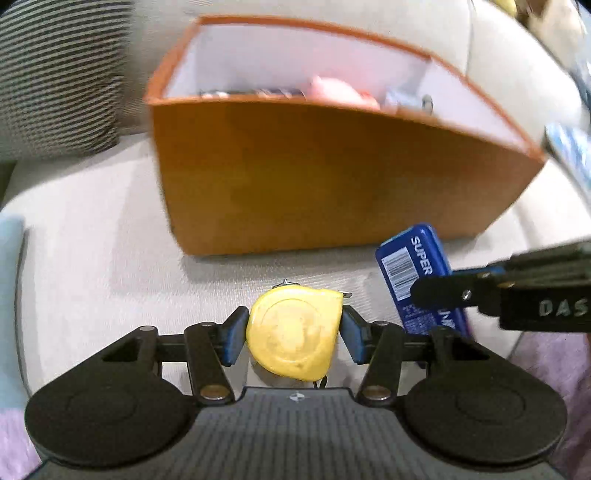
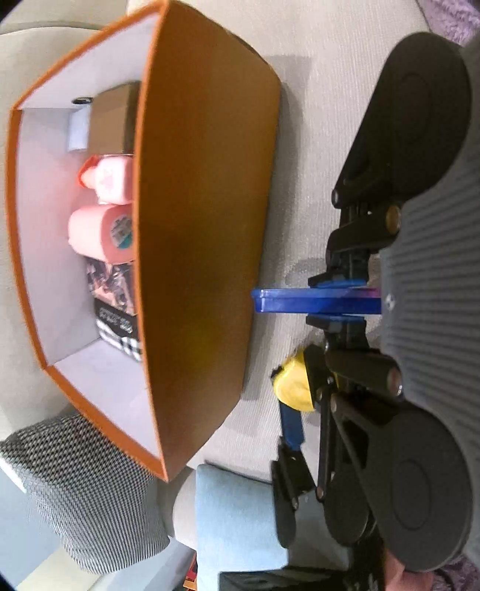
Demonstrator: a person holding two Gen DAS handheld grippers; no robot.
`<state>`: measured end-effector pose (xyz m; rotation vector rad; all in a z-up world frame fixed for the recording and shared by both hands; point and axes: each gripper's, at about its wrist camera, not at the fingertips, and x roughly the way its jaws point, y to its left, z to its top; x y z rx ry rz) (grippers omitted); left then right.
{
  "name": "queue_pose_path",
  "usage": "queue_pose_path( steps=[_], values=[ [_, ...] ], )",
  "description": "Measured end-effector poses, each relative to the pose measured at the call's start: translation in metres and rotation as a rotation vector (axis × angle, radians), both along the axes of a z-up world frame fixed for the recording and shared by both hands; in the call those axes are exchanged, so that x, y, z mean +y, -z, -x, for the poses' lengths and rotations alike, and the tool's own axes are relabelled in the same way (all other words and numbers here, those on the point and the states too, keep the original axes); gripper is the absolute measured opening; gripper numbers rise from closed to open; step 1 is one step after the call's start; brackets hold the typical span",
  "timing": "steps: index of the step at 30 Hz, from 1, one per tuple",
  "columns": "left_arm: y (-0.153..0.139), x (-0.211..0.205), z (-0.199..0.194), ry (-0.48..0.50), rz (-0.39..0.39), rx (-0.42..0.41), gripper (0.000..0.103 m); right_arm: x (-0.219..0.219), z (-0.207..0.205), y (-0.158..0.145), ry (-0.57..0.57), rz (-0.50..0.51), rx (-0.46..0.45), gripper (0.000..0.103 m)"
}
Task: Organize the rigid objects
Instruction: 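Grasp the yellow tape measure with the left gripper while the right gripper holds the blue tin, then carry the tape measure and blue tin over the orange box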
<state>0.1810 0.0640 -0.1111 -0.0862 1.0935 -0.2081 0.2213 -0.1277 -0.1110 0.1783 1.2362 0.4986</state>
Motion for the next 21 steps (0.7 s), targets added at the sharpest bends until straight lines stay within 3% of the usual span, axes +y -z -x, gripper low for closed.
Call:
queue_pose_path(
  steps=[4,7,16,21],
  values=[
    [-0.038,0.015,0.007,-0.065,0.107,-0.039,0.061,-0.003,0.008,-0.023,-0.014,-0.025,-0.041,0.013],
    [-0.068,0.019,0.015,-0.082,0.145,-0.086,0.061,-0.006,0.012,-0.046,-0.029,-0.055,-0.081,0.014],
    [-0.153,0.019,-0.006,-0.050,0.148,-0.242,0.061,-0.014,-0.012,-0.126,-0.009,-0.144,-0.263,0.014],
    [-0.160,0.014,-0.040,-0.057,0.110,-0.259,0.061,-0.016,-0.054,-0.142,0.061,-0.169,-0.280,0.014]
  ],
)
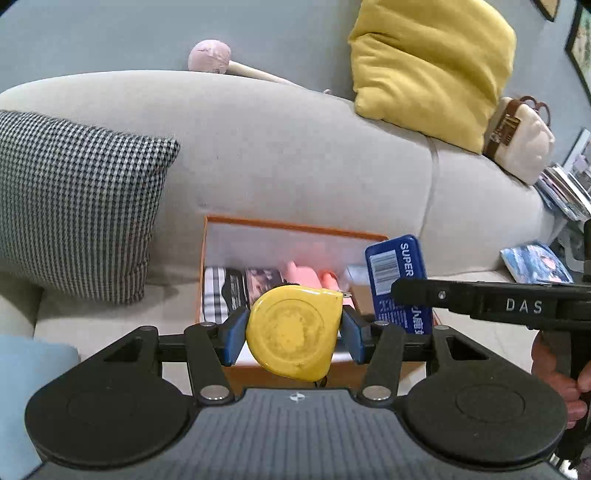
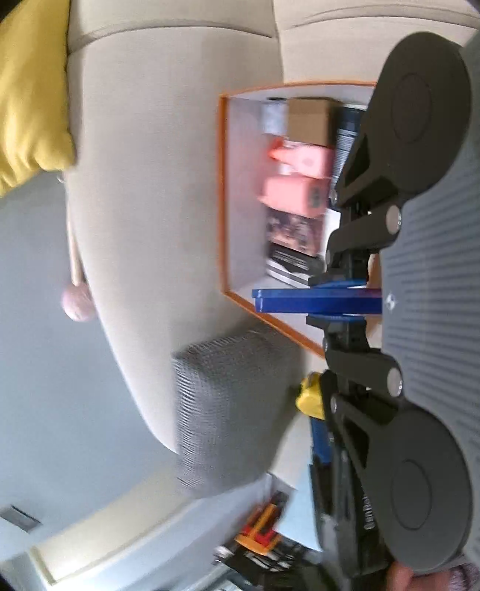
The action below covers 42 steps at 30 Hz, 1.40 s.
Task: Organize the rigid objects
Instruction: 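Carry the tape measure and blue tin over the orange box, then lower the tape measure and blue tin into the box and open both grippers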
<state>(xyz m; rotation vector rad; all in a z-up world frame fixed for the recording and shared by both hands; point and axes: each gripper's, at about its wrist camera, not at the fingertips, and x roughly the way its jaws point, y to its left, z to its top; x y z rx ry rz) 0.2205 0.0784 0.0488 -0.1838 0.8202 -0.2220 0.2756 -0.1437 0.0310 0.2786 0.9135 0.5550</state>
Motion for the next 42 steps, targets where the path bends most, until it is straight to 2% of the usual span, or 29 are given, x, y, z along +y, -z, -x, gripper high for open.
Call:
queue_pose_path(
  steps=[5,10,15,19,25,30,33,34,38,42],
  values=[
    [0.019,0.000,-0.042,0.008,-0.024,0.067,0.061,0.008,-0.044,0.025,0.043,0.011,0.115,0.014],
    [0.047,-0.003,-0.066,0.011,-0.052,0.143,0.061,0.018,-0.077,0.077,0.065,0.083,0.279,0.014],
    [0.074,-0.003,-0.079,0.006,-0.066,0.208,0.061,0.028,-0.091,0.126,0.046,0.077,0.458,0.014],
    [0.090,-0.002,-0.091,0.006,-0.090,0.245,0.061,0.042,-0.098,0.150,0.031,0.084,0.540,0.014],
    [0.104,-0.005,-0.099,0.022,-0.126,0.262,0.061,0.054,-0.110,0.176,0.051,0.071,0.627,0.013],
    [0.111,-0.010,-0.104,0.046,-0.137,0.269,0.061,0.061,-0.115,0.189,0.048,0.153,0.649,0.014],
    [0.115,-0.015,-0.107,0.055,-0.166,0.265,0.061,0.055,-0.115,0.197,0.056,0.143,0.684,0.017],
    [0.117,-0.017,-0.108,0.058,-0.168,0.266,0.061,0.053,-0.115,0.198,0.058,0.147,0.683,0.020],
    [0.119,-0.023,-0.111,0.067,-0.182,0.270,0.061,0.046,-0.113,0.193,0.050,0.167,0.670,0.022],
    [0.125,-0.032,-0.113,0.088,-0.233,0.285,0.061,0.037,-0.110,0.182,0.049,0.177,0.636,0.028]
  ],
)
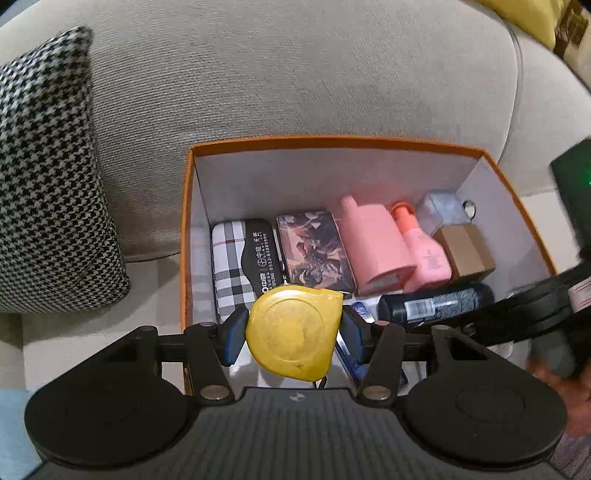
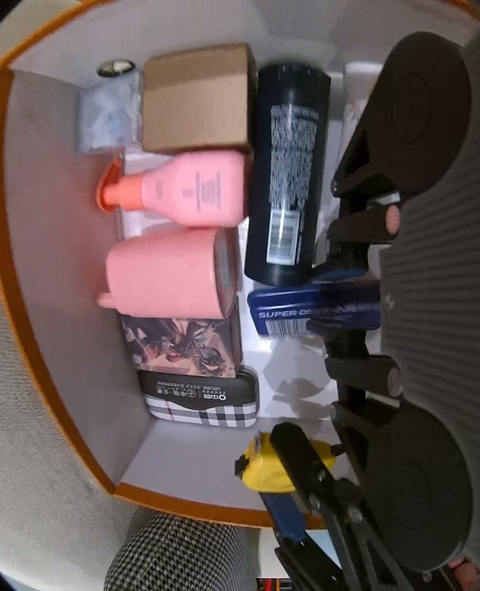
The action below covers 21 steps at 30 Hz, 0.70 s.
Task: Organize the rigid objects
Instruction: 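Lower the tape measure and blue tin into the box and open both grippers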
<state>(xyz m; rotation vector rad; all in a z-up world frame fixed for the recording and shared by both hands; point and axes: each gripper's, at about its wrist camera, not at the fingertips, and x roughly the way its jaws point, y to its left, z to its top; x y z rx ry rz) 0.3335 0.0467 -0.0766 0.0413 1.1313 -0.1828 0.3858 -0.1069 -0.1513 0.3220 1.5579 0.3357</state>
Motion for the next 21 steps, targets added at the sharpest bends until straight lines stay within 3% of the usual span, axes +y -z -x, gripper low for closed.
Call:
queue_pose_path(
  steps=[4,9,12,17,21],
  values=[
    [0.008,-0.017,-0.002,0.055,-0.102,0.032,0.061,-0.017,0.001,-0.005,0.026,-0.020,0.001,0.028],
    [0.024,-0.040,-0.007,0.148,-0.220,0.096,0.061,-0.030,0.006,-0.028,0.014,-0.038,-0.062,0.028],
    [0.034,-0.053,-0.013,0.192,-0.324,0.127,0.061,-0.031,0.008,-0.031,-0.003,-0.037,-0.079,0.028],
    [0.045,-0.059,-0.017,0.274,-0.330,0.205,0.061,-0.039,0.009,-0.033,-0.010,-0.065,-0.088,0.028],
    [0.060,-0.059,-0.018,0.252,-0.358,0.245,0.061,-0.042,0.012,-0.032,-0.017,-0.074,-0.095,0.030]
  ],
)
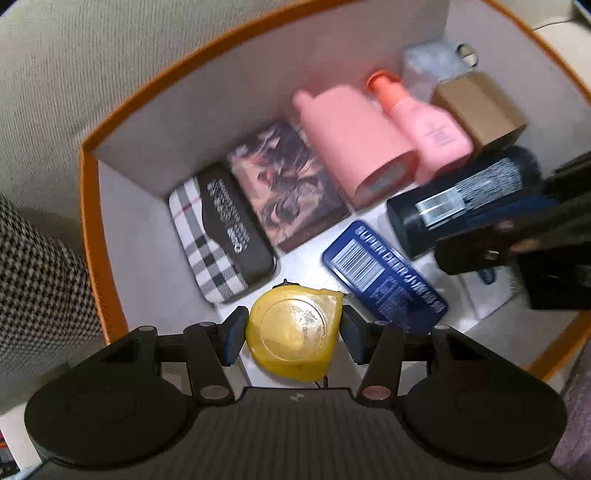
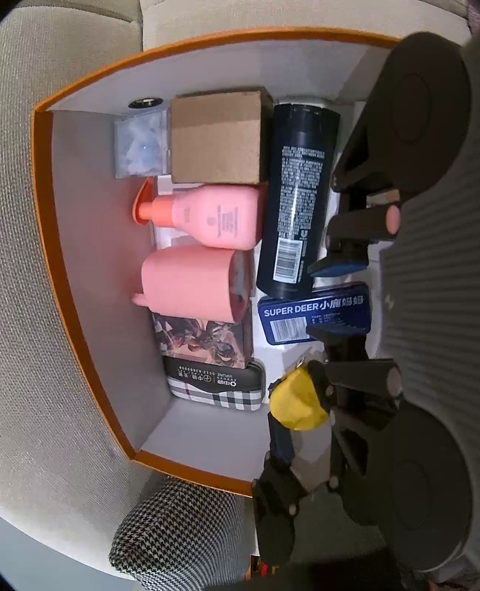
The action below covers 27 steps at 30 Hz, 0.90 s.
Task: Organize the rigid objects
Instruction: 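Lower the tape measure and blue tin into the box and open both grippers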
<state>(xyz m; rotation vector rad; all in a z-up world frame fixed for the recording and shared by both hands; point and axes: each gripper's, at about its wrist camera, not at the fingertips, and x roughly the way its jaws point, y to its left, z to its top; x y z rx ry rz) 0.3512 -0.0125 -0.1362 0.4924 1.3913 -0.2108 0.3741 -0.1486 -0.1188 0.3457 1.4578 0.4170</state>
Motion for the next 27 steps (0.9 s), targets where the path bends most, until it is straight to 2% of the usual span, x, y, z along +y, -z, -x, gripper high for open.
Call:
queue_pose_path(
  steps=[6,12,16,23,27],
  values=[
    [0.012,0.007,0.000,-0.074,0.011,0.007,0.061,0.000,0.003,-0.001,-0.010,-0.010,0.005,0.032],
    [0.014,0.010,-0.003,-0.086,0.009,0.009,0.064,0.002,0.004,-0.007,-0.009,0.005,-0.002,0.033],
    [0.011,0.012,-0.004,-0.086,0.026,-0.001,0.066,0.003,0.006,-0.009,-0.010,0.020,-0.011,0.038],
    [-0.021,0.019,0.009,-0.095,0.087,-0.068,0.074,0.002,0.010,-0.018,-0.014,0.064,-0.051,0.042],
    [-0.056,0.026,0.019,-0.106,0.142,-0.166,0.074,0.000,0.014,-0.037,-0.020,0.111,-0.126,0.043]
  ],
)
